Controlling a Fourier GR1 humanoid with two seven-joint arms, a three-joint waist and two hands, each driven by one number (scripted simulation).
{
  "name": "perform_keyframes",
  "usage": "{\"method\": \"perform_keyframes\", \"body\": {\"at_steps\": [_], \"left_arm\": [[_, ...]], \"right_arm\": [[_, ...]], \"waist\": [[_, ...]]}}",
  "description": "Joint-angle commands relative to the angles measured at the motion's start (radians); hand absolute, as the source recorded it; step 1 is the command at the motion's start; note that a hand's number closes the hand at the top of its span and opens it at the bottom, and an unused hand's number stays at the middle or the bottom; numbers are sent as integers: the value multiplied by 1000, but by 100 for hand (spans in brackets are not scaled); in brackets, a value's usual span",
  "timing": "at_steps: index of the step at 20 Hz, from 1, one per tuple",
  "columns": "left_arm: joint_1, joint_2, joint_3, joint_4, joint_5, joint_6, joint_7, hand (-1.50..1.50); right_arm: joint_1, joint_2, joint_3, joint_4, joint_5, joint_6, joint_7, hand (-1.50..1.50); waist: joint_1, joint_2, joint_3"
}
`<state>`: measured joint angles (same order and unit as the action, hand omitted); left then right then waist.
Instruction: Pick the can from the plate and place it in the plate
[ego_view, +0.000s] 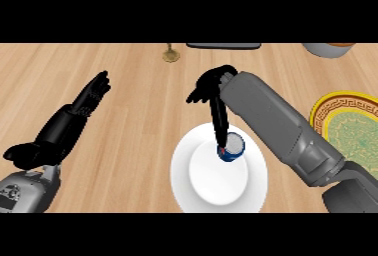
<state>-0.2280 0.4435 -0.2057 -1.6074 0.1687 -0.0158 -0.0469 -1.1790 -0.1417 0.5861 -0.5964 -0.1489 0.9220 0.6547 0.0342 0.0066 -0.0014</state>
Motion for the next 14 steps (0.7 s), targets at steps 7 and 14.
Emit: {"method": "perform_keyframes", "body": {"at_steps": [7, 14], "left_arm": [[53, 17, 25, -88, -6, -34, 17, 0], [-16, -45, 22, -7, -46, -13, 33, 0]], "right_arm": [[-167, 56, -22, 265, 47, 128, 68, -150], [-172, 28, -42, 345, 98, 164, -27, -150]], "waist": [[11, 3, 1], [-1, 8, 1]]}}
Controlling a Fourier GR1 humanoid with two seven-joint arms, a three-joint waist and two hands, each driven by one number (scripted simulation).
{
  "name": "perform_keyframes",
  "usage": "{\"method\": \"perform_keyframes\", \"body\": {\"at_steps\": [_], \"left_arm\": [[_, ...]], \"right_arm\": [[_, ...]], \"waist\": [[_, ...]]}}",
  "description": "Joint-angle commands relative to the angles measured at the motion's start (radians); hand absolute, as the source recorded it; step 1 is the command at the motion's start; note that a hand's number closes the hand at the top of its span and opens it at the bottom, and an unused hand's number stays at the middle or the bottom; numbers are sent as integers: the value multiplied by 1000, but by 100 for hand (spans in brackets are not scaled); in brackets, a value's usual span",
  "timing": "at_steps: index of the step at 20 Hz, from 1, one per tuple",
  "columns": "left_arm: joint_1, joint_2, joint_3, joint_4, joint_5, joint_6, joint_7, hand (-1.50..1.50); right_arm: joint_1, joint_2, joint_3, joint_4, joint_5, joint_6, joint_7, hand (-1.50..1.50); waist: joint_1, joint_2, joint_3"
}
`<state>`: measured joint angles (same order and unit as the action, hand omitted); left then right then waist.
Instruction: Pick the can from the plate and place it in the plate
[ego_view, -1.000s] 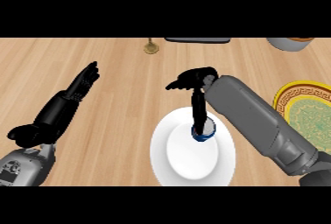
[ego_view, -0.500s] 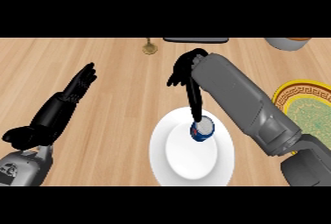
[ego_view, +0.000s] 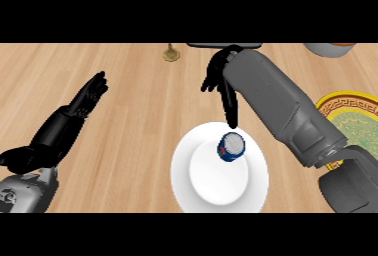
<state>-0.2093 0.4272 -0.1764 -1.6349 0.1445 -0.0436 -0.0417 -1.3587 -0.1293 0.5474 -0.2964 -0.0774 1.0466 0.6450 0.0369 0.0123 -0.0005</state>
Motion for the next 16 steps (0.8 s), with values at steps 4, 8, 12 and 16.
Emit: {"method": "perform_keyframes", "body": {"at_steps": [4, 8, 12, 16], "left_arm": [[-19, -27, 12, 11, 5, -18, 35, 0], [-22, -20, 36, -1, -3, -24, 43, 0], [7, -51, 16, 24, -51, -14, -14, 0], [53, -10, 55, -35, -15, -59, 2, 0]], "right_arm": [[4, 27, -5, 66, 47, 97, -40, -150], [8, 75, 0, 79, 82, 73, -50, -150], [70, 57, 32, 51, 137, 113, -104, -150], [146, 45, 68, -1, 190, 132, -150, -150]], "waist": [[-3, 0, 0], [-5, -3, 0], [-8, -3, 0], [-11, -7, 1]]}}
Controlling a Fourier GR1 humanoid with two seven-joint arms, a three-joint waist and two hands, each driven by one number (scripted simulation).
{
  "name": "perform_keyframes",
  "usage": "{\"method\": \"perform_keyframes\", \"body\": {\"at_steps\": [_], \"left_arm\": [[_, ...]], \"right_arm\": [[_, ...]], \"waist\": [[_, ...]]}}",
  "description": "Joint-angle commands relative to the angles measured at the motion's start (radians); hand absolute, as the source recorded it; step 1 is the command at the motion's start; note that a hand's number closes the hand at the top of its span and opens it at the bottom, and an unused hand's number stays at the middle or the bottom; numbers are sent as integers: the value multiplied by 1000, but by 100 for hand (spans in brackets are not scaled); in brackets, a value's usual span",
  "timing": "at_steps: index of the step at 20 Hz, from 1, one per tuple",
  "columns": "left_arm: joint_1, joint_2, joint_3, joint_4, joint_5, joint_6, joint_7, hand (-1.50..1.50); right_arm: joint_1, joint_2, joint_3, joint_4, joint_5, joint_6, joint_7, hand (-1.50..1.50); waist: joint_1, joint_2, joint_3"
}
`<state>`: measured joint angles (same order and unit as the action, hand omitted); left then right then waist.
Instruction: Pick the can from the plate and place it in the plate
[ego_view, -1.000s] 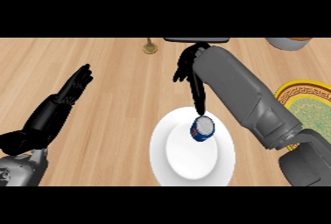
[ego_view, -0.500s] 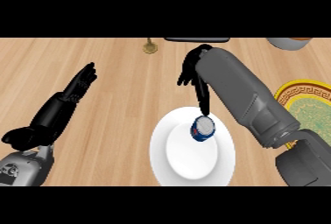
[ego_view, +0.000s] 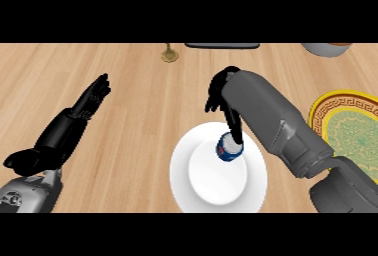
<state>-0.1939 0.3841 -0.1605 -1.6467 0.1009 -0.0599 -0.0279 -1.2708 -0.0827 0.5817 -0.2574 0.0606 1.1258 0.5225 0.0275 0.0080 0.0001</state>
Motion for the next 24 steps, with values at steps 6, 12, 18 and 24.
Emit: {"method": "perform_keyframes", "body": {"at_steps": [6, 12, 18, 24], "left_arm": [[14, -20, 29, -13, -15, -12, 8, 0], [41, -69, 16, 27, -63, 3, -35, 0], [-1, -5, 102, 79, -11, -87, -47, 0], [53, -27, 84, 10, -33, -71, -45, 0]], "right_arm": [[154, 38, 42, -49, 100, 23, -46, -150], [188, 37, 29, -86, 114, 95, -5, -150], [255, 36, 46, -166, 147, 95, 0, -150], [331, -35, 94, -320, 180, 170, -137, 150]], "waist": [[-10, -3, 0], [-25, -8, 0], [-33, -9, 0], [-20, -6, 1]]}}
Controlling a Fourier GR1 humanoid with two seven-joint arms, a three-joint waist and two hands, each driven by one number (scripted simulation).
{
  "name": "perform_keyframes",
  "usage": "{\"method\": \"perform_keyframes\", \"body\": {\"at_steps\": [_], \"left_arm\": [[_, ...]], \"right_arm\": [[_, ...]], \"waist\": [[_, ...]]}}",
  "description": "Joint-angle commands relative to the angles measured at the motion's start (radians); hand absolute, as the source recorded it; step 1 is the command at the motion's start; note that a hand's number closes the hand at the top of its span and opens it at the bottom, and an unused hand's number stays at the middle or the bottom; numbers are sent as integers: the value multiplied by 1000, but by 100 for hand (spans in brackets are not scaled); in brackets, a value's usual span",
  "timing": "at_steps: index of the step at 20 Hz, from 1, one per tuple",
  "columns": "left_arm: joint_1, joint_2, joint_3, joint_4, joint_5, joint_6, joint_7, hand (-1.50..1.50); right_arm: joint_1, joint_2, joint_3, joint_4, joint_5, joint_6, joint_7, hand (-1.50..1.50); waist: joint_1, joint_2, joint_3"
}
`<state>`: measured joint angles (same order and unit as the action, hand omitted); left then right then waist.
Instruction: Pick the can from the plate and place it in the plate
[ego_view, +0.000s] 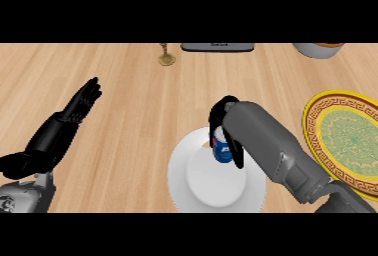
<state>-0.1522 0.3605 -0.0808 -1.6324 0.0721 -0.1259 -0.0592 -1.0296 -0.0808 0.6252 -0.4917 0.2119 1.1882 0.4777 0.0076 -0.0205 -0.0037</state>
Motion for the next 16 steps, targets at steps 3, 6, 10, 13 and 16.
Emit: {"method": "perform_keyframes", "body": {"at_steps": [3, 6, 10, 13, 16], "left_arm": [[-46, -32, -8, 26, -12, 1, 40, 0], [-38, -18, 2, -15, -7, -4, 36, 0], [-16, -10, 15, -8, -15, 13, 32, 0], [-13, -8, 22, -3, -15, 17, 33, 0], [-20, -9, 19, -12, -15, 15, 26, 0]], "right_arm": [[102, -3, 36, -105, 55, 12, -100, 150], [37, -30, -52, 71, 83, -179, 47, 150], [8, -302, -128, 141, 118, -390, 175, 150], [-29, -390, -168, 201, 130, -541, 289, 150], [-71, -451, -191, 261, 149, -717, 436, 150]], "waist": [[-1, 25, 4], [14, 28, 3], [-65, 28, -6], [-70, 33, -8], [-35, 44, -6]]}}
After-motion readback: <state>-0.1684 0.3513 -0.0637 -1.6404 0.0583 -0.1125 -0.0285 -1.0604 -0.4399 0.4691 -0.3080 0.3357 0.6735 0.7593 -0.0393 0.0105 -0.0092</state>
